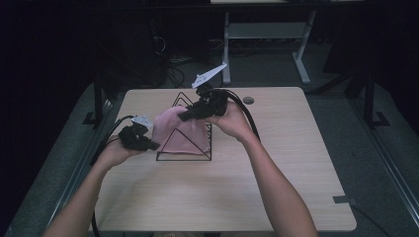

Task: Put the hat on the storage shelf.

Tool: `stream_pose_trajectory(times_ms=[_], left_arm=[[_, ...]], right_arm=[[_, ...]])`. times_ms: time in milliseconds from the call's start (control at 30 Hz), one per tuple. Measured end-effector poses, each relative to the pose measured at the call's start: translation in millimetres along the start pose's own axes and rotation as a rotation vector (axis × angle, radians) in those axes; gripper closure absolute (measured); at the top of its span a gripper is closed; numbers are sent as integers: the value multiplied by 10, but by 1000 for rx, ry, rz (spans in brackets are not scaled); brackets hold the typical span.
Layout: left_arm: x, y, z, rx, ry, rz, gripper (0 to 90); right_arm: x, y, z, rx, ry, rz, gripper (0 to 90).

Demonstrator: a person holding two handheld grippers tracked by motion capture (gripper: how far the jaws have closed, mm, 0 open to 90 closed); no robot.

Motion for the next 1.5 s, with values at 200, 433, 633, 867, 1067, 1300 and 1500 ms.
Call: stream_pose_trajectory(times_ms=[200,433,633,867,1067,1300,1500], left_arm=[[86,10,-61,-13,7,-1,818],[165,22,-103,-16,33,4,818],[214,52,-135,3,75,12,817],[263,50,-152,6,89,14,818],[281,64,-162,8,98,12,817],[209,47,-140,-18,47,-2,725],[199,53,-143,-3,56,-8,811]], right_arm=[[47,-11,-73,8,22,3,732],[110,-30,-150,22,35,12,709],[124,-52,-203,44,50,18,667],[108,-66,-260,55,31,28,634],[88,-37,-229,38,14,15,751],[146,-7,-155,28,25,13,767],[188,6,-142,16,35,13,757]])
Point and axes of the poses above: each handheld gripper's, and its own axes: x roughly forward along the jaws, z roughly out of its top, y roughly to its left, the point moved 6 cm from there along x, roughly forward along the jaws, and after that the axes turned 2 degrees about -z, right-handed, at the moved point
